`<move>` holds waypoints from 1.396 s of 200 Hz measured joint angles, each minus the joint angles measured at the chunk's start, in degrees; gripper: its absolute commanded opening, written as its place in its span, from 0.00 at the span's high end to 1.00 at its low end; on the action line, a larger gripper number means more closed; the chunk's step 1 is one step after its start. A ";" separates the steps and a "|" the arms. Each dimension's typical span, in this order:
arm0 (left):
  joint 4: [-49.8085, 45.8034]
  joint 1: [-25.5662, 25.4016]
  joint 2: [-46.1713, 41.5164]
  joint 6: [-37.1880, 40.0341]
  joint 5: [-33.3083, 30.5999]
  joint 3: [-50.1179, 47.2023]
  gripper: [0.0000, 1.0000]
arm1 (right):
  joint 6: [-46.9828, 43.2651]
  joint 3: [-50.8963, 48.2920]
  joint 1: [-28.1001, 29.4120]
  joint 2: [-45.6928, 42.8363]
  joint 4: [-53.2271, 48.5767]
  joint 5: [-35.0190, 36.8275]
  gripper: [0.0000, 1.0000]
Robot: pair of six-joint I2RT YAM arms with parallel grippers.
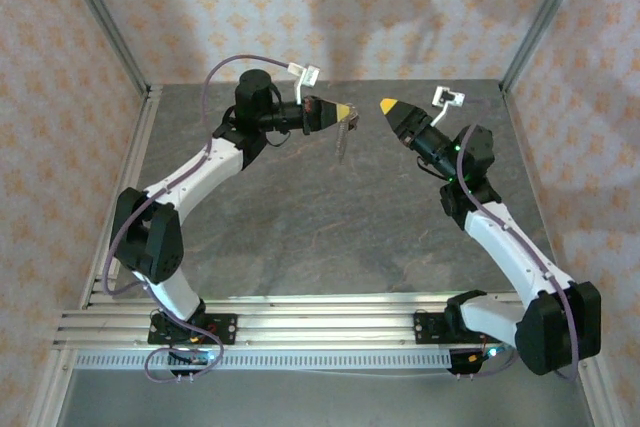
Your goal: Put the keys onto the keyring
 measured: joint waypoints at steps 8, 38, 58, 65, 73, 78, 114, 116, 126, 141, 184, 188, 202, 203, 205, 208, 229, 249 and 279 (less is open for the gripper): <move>0.94 -0.46 -0.44 -0.33 -0.66 -0.24 1.00 | 0.22 -0.02 0.09 0.81 0.00 0.48 0.64; 2.47 -2.21 -1.33 -0.59 -2.32 -0.31 1.00 | 1.05 -0.02 1.64 3.82 0.04 1.95 0.65; 2.78 -2.73 -1.38 -0.59 -2.86 -0.31 1.00 | 1.40 -0.02 3.52 5.14 0.04 2.43 0.71; 2.78 -2.75 -1.38 -0.59 -3.04 -0.31 1.00 | 1.44 -0.02 4.24 5.42 0.09 2.62 0.77; 2.78 -2.75 -1.38 -0.59 -3.30 -0.31 1.00 | 1.36 -0.04 5.09 5.70 0.31 2.91 0.83; 2.80 -2.73 -1.38 -0.61 -3.48 -0.31 1.00 | 1.55 -0.07 5.62 5.95 0.59 3.02 0.88; 3.30 -2.60 -1.38 -0.74 -4.66 -0.35 1.00 | 1.05 -1.22 8.50 6.80 2.12 3.17 1.00; 3.39 -2.60 -1.38 -0.74 -4.68 -0.35 1.00 | 1.01 -1.33 8.63 6.82 2.19 3.15 1.00; 3.63 -2.64 -1.38 -0.74 -5.05 -0.37 1.00 | 0.79 -2.29 9.29 6.82 2.21 3.15 1.00; 4.15 -2.64 -1.40 -0.74 -5.55 -0.42 1.00 | 0.28 -3.96 9.66 6.75 1.60 3.17 1.00; 4.26 -2.64 -1.38 -0.74 -5.75 -0.46 1.00 | -4.52 -7.30 8.44 -1.25 -8.85 6.08 0.79; 4.26 -2.64 -1.38 -0.74 -5.75 -0.48 1.00 | -4.66 -7.30 8.20 -2.34 -9.64 6.47 0.76; 4.26 -2.64 -1.38 -0.74 -5.75 -0.50 1.00 | -6.64 -7.17 7.10 -6.12 -11.96 8.17 0.69; 4.26 -2.64 -1.38 -0.74 -5.75 -0.50 1.00 | -6.82 -7.13 7.04 -6.32 -12.13 8.26 0.68; 4.26 -2.64 -1.38 -0.74 -5.75 -0.50 1.00 | -7.37 -7.04 6.88 -6.80 -12.50 8.44 0.68; 4.26 -2.64 -1.38 -0.74 -5.75 -0.50 1.00 | -7.43 -6.91 6.80 -7.39 -12.98 8.76 0.66; 4.26 -2.62 -1.38 -0.74 -5.73 -0.50 1.00 | -10.78 -4.39 6.51 -9.62 -17.22 10.54 0.58; 4.26 -2.62 -1.38 -0.74 -5.70 -0.50 1.00 | -13.94 -0.76 6.51 -9.14 -20.41 10.88 0.55; 4.24 -2.64 -1.38 -0.74 -5.51 -0.50 1.00 | -17.70 4.96 6.54 -5.86 -22.16 9.62 0.55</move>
